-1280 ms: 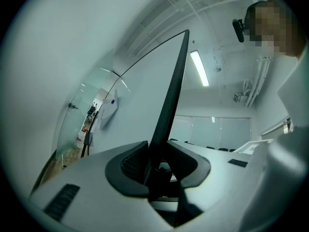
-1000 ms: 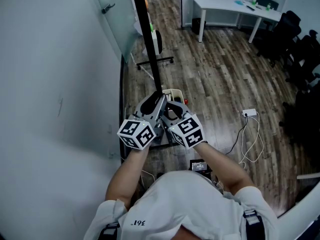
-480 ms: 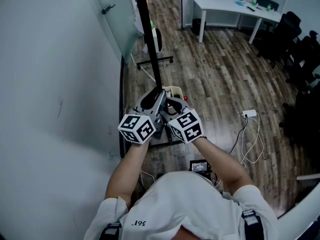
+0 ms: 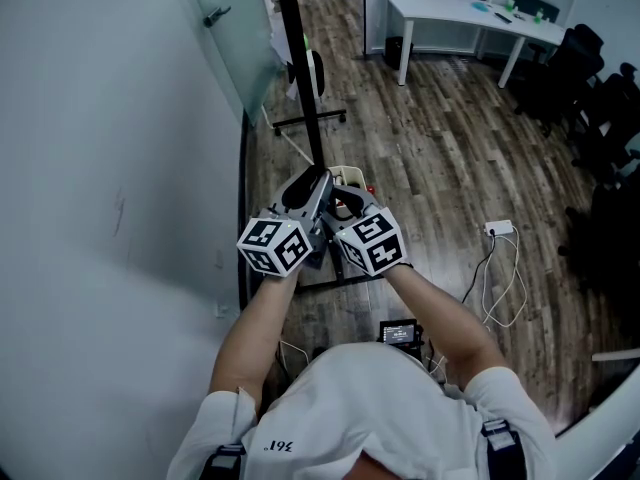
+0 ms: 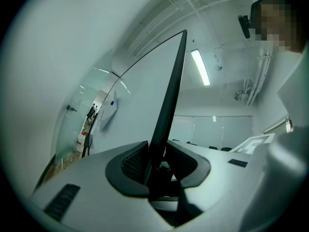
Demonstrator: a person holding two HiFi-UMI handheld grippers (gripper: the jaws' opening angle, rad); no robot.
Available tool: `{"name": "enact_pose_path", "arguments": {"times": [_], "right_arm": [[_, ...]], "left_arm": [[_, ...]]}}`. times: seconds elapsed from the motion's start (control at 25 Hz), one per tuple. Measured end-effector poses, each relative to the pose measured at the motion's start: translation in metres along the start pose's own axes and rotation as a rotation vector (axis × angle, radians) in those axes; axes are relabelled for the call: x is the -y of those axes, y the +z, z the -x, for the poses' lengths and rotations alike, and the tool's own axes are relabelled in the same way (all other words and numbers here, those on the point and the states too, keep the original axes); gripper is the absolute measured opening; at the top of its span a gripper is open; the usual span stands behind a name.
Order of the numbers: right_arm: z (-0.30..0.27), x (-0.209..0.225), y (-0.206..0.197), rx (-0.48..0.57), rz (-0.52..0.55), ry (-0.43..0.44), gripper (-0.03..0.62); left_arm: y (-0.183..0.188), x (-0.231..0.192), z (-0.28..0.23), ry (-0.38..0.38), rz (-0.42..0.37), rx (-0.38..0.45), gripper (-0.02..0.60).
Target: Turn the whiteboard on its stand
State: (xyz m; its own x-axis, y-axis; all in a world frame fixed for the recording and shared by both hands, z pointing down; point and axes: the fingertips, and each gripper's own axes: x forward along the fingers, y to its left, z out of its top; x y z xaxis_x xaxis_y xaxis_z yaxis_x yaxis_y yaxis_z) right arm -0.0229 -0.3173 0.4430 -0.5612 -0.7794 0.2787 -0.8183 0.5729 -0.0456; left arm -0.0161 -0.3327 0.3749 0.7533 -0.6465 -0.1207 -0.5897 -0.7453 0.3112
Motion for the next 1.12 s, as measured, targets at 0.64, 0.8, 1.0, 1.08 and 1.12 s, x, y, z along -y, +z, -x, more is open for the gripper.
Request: {"name": "enact_pose_path", "arguments": {"times": [0.64,0.8,1.0,1.08,1.12], "right_arm": [[-0.017,0.02,0.001,-0.013,0.002,-0.001,0.178],[-0.02,0.023,0.001,-0.014,0.004,0.0,0.178],[-0.022,0.027,0.0,-0.014,0.006,-0.001,0.178],[-0.024,0.027,-0.002,-0.016,0.005,0.0,0.178],[-0.026,0.027,-0.002,-0.017,0.005,0.001,0.178]], "left_arm": [[-0.003,-0.016,-0.021,0.008,0.005,-0.009,0.118],[-0.003,-0.019,-0.023,0.008,0.006,-0.011,0.118],[-0.005,-0.02,-0.027,0.01,0.009,-0.016,0.118],[-0.006,-0.022,-0.027,0.011,0.011,-0.019,0.118],[-0.006,-0.024,-0.027,0.01,0.012,-0.02,0.118]]}}
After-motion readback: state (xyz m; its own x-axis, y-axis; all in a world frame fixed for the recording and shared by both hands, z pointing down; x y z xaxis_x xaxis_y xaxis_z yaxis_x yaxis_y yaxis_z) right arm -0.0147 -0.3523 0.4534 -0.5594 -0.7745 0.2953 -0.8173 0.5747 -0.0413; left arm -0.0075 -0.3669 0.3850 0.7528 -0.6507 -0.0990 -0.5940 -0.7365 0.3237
